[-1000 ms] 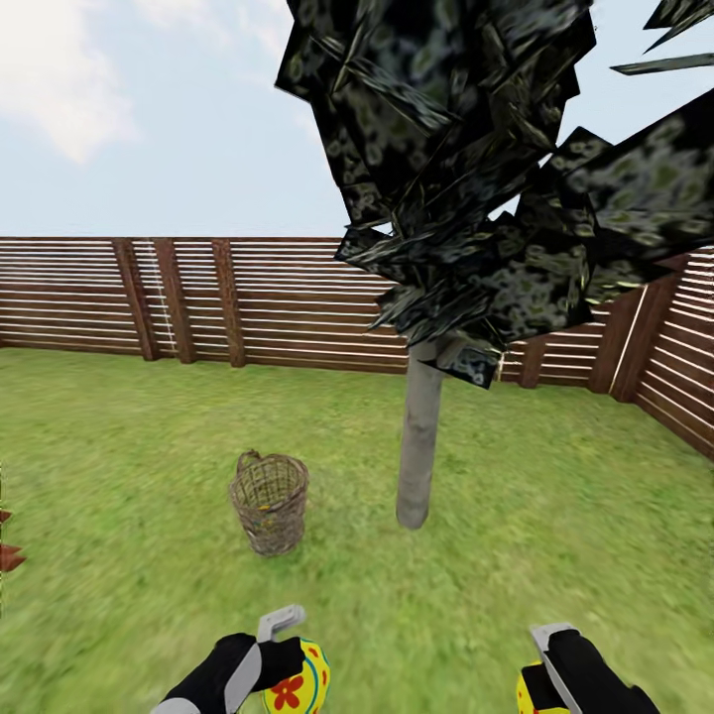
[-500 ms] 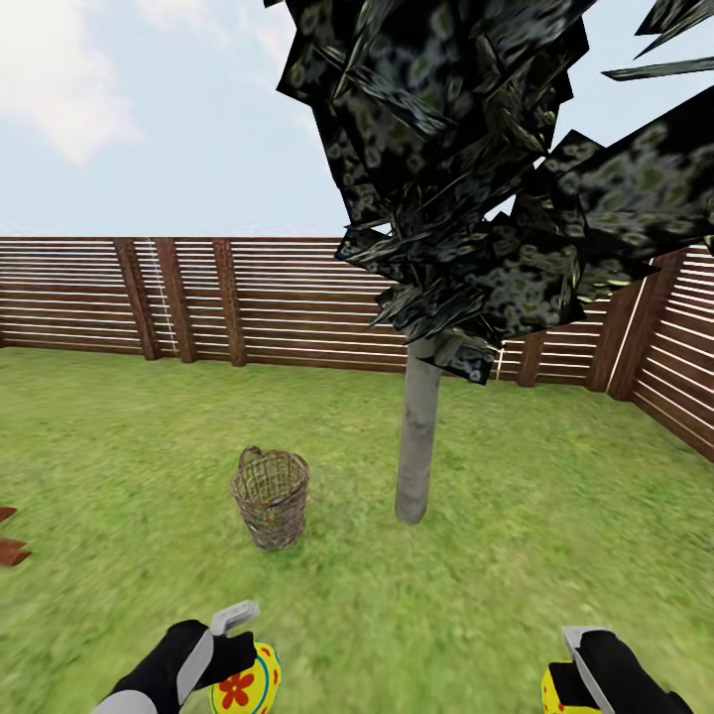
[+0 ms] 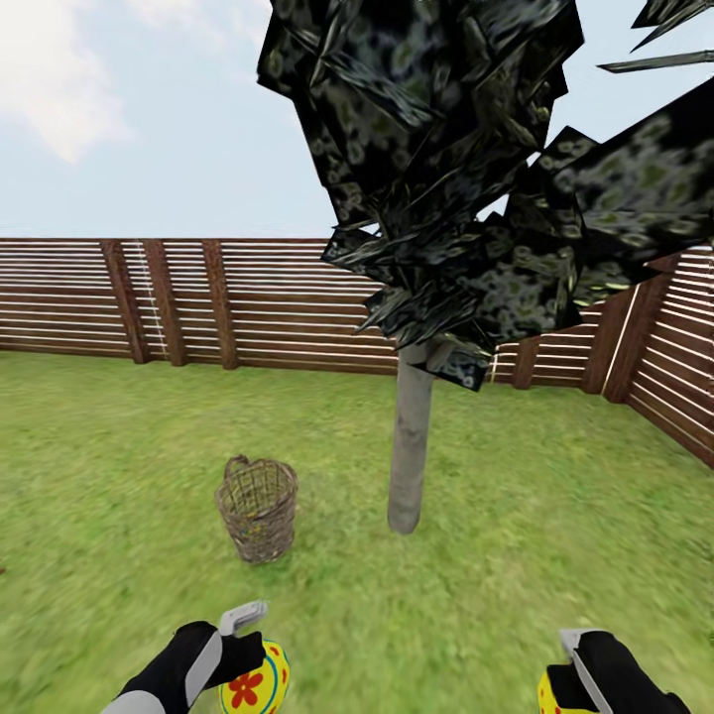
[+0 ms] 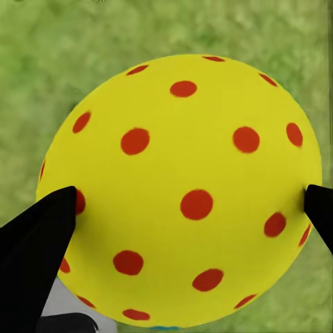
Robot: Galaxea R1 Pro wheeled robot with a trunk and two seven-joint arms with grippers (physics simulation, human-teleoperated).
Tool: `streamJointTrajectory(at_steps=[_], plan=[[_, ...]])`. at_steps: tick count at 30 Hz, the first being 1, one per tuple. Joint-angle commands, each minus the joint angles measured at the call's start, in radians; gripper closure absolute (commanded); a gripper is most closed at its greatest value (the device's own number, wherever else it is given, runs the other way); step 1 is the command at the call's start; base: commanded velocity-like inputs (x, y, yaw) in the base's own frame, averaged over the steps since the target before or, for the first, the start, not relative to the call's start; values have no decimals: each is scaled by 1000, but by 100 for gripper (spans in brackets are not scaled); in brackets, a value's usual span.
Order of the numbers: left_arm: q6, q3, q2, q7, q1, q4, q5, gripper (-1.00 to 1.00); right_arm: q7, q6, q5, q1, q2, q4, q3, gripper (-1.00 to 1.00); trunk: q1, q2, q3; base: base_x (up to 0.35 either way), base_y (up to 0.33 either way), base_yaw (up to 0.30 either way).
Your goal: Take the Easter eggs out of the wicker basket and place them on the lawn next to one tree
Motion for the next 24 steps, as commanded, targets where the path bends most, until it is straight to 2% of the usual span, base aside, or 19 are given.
streamJointTrajectory(at_steps=[1,3,11,20,24], plan=[[7,4,-6,1,0,-2,7,100,4,4,5,0,2,-1,-2,100,0,-1,0,39,-32,-213],[7,3,-13,1,0,-2,7,100,4,4,6,0,5,1,-1,100,0,-1,2,14,-12,-223],[7,4,-12,1,0,-2,8,100,4,4,6,0,6,2,-1,100,0,-1,10,10,-1,-213],[6,2,-17,1,0,5,5,100,4,6,8,-1,6,2,1,100,0,-1,12,307,-60,-26],[-49,0,-18,1,0,33,6,100,4,6,7,0,6,2,1,100,0,-1,12,291,-88,0]])
